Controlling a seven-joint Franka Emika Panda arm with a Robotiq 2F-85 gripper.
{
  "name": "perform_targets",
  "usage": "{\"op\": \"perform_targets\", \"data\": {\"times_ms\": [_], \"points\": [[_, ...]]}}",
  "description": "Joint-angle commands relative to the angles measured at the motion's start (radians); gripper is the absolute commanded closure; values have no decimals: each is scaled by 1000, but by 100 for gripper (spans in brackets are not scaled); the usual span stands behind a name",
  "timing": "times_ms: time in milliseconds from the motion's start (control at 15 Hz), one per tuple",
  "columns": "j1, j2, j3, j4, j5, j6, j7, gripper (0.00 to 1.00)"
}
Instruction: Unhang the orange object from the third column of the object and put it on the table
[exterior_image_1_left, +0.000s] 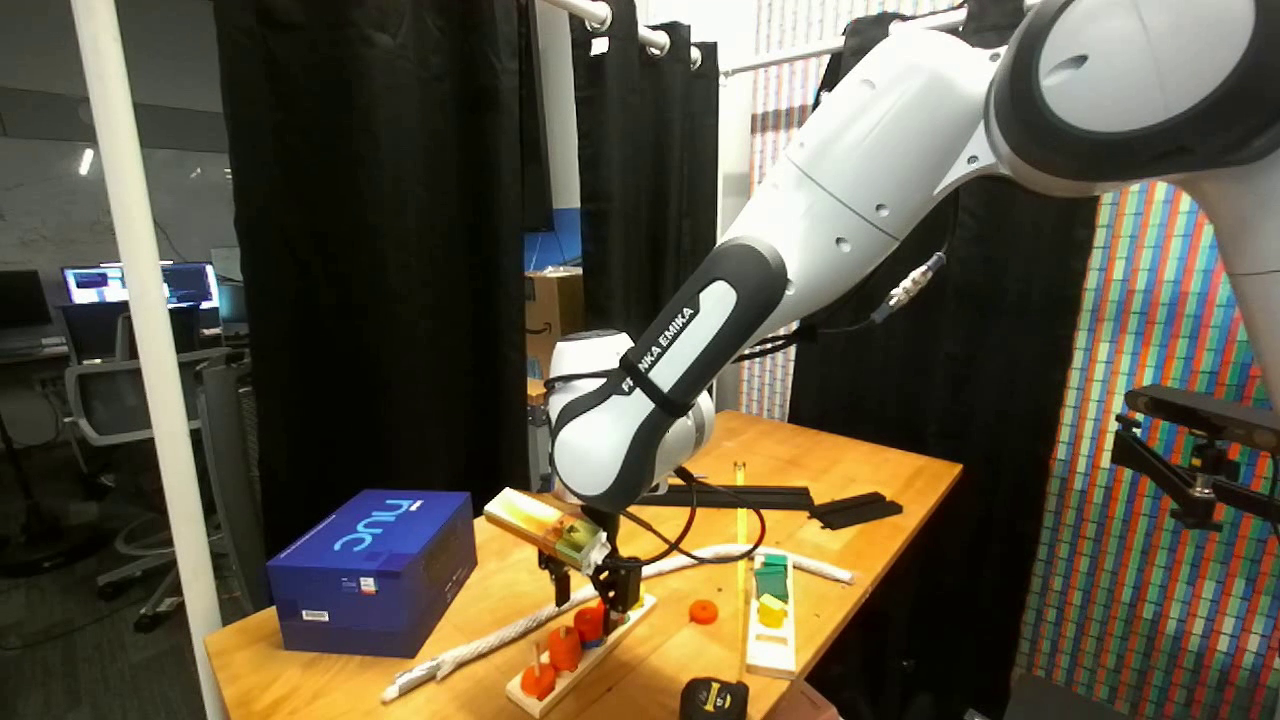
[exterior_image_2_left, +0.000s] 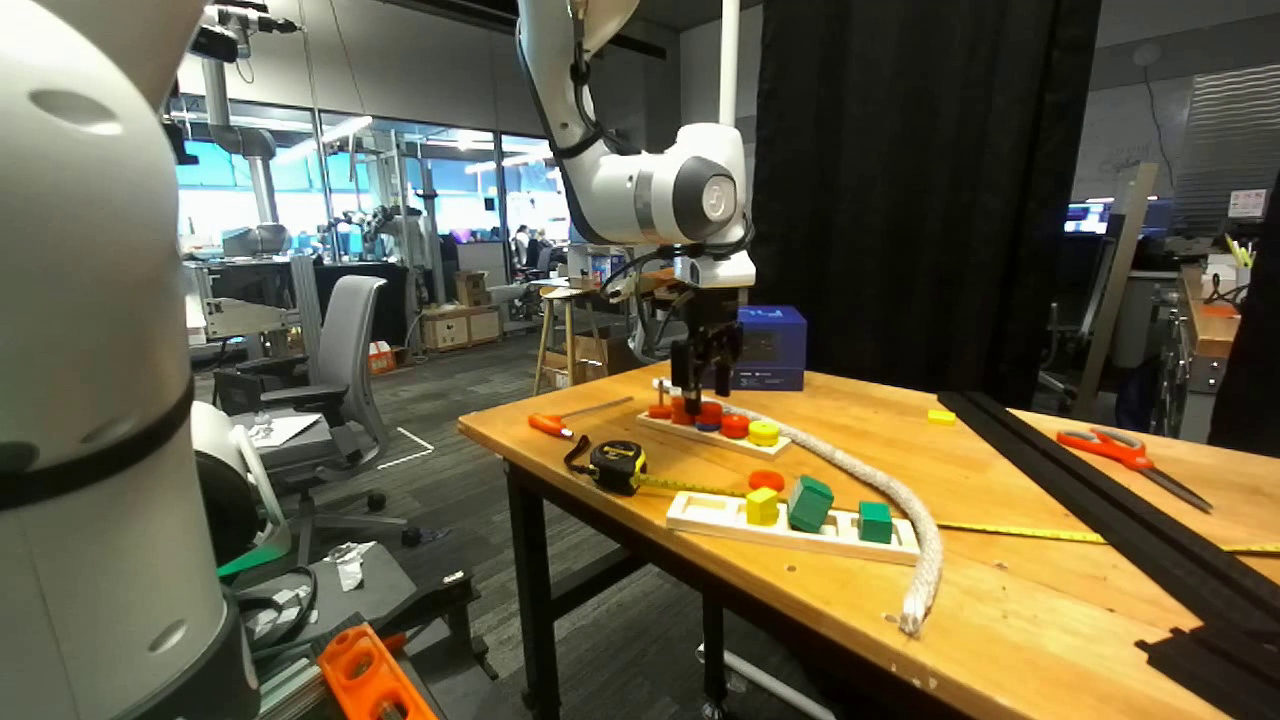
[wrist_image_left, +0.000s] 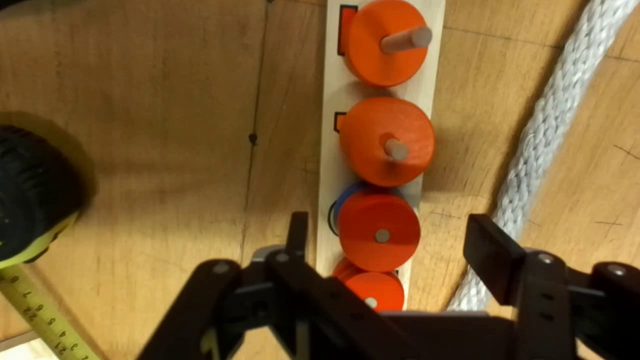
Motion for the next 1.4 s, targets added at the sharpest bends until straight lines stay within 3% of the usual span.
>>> {"op": "perform_targets", "data": {"times_ms": [0, 267, 333, 1333], "points": [[19, 11, -18, 24, 8, 2, 2, 49], [19, 14, -18, 25, 7, 1, 1, 81], [19, 14, -19, 26, 6, 1, 1, 83], [45, -63, -54, -3, -62, -33, 23, 81]]}}
